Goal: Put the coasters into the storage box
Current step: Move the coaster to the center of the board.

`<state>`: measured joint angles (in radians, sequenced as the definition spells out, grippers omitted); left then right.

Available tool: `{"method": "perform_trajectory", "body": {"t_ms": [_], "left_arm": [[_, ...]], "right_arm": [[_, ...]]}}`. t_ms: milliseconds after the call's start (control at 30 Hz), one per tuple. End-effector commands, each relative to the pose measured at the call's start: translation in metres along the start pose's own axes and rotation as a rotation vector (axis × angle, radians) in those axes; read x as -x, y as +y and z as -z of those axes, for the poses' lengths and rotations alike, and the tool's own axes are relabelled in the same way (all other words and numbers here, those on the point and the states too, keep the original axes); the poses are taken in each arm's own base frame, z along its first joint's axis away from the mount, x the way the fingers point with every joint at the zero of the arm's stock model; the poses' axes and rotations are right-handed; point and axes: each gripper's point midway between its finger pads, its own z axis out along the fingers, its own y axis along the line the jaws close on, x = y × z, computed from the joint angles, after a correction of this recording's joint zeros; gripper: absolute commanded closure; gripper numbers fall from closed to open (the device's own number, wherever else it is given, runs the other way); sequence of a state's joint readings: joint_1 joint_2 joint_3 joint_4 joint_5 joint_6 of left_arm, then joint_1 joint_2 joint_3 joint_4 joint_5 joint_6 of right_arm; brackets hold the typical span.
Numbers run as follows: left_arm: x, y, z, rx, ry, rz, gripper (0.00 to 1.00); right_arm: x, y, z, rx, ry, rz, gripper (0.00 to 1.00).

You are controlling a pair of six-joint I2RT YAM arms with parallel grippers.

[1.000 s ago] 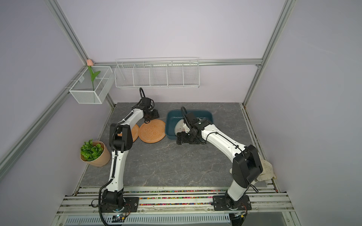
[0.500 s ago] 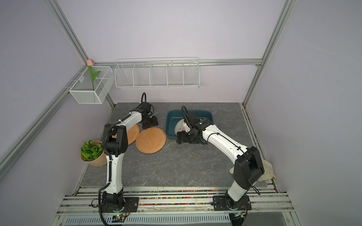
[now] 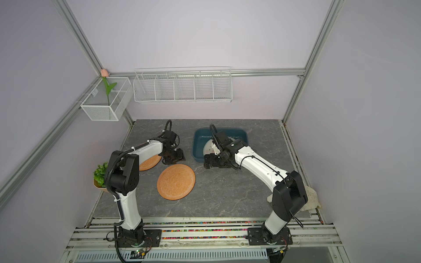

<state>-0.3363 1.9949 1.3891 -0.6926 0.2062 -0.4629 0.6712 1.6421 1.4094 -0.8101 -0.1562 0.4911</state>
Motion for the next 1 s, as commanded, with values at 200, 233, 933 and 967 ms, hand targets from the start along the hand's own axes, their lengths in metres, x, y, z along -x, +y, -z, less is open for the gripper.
{"method": "perform_trajectory", "body": {"t_ms": [200,233,933,967], "left_arm": [[-0.003,-0.005,0.038,-0.008,-0.059,0.026,0.14],[-0.006,-0.002,0.042,-0.004,-0.069,0.029,0.12],[-0.094,0.104,0.055,0.126,-0.100,0.200,0.08],[-0.094,0.105,0.055,0.133,-0.100,0.195,0.08]], "right_arm": [[-0.013,0.018,-0.028,0.029,0.089,0.044,0.07],[-0.015,0.021,-0.031,0.031,0.099,0.050,0.07],[-0.031,0.048,-0.086,0.049,0.216,0.112,0.10],[-0.030,0.049,-0.086,0.049,0.214,0.112,0.10]]}}
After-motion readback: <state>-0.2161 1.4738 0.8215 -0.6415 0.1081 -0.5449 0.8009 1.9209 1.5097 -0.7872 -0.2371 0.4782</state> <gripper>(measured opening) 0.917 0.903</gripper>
